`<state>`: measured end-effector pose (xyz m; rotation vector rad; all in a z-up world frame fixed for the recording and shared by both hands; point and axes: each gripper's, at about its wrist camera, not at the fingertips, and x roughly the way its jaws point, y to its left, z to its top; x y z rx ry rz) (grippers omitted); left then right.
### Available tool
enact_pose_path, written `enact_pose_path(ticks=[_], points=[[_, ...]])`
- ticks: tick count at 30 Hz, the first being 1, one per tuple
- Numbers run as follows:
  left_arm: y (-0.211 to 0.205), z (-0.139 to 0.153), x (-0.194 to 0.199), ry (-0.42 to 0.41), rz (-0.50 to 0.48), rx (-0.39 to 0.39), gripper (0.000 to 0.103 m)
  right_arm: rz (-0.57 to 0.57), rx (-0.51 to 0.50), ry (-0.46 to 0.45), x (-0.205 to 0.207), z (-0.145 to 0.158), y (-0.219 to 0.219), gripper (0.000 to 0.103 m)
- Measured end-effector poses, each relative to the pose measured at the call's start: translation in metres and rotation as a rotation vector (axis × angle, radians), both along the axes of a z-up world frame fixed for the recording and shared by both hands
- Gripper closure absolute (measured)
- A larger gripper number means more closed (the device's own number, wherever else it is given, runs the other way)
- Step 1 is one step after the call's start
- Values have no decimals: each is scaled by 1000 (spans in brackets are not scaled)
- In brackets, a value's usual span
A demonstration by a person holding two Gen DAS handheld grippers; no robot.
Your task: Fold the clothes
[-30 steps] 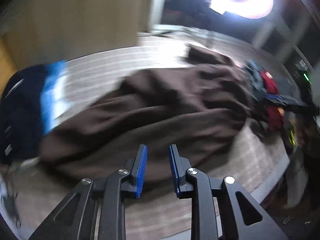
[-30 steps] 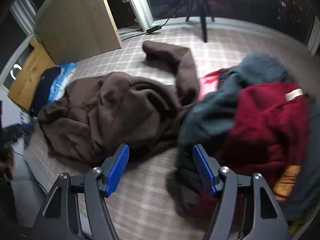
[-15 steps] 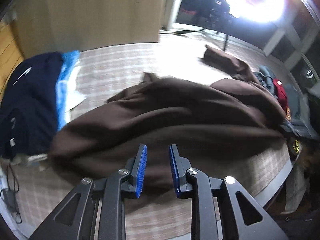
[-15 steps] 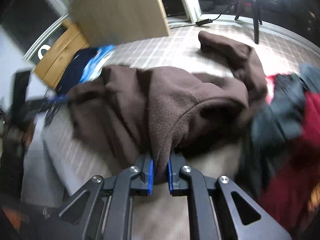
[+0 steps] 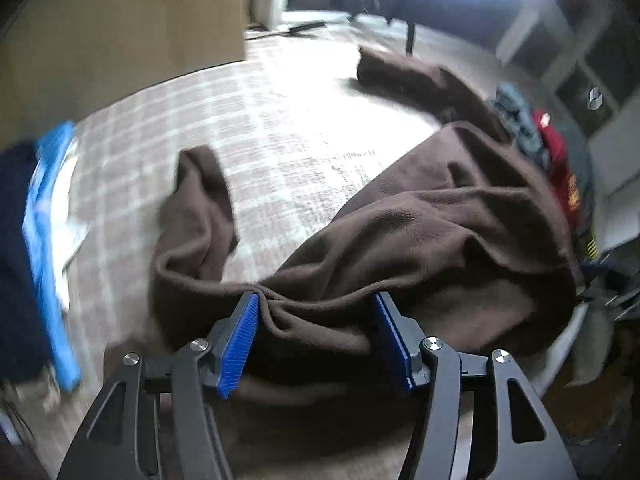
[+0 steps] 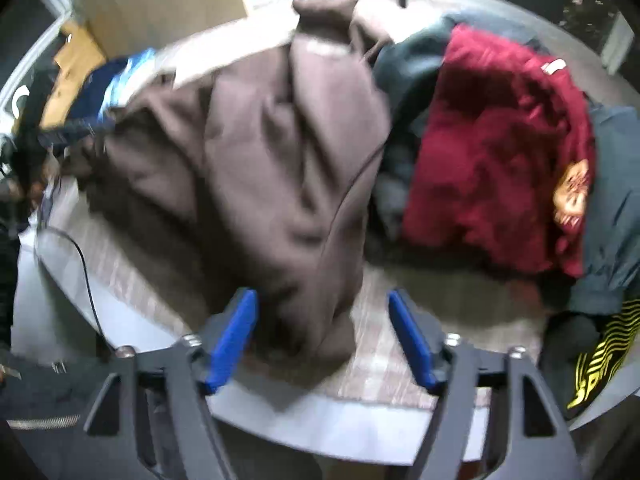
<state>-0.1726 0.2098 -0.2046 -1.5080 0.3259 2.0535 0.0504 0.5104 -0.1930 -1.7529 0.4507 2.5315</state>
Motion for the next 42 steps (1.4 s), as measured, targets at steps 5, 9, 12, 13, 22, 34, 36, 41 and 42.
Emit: enact_pose_path(ticks=[5,9,12,13,22,34,36,41,42], points=[[0,-17,-11,-77,32,114,85,-4,-83,-8,-22,-24,-3,35],[-41,26,-11,-83,104,259,91,9,-80,35,-35,-9,-16,93],[-92,82,1,13,147,321,93,49,-56,165,-41,43,-28,93],[-111,99,10,49,168,334,93,92,-52,204,-44,59,-42,93],[-277,64,58,14,530,34,74,369,78,265,-74,77,-147,18],[17,58,120,38,-401,50,66,31,-87,168,-34,27,-45,18],[44,49,130,70,-507,-22,66,-6,-91,167,-23,21,-35,18],[67,27,113,33,-560,-57,95,-83,-92,154,1,9,-14,18],[68,23,108,5,-556,-48,97,-94,-92,150,4,8,-12,18]])
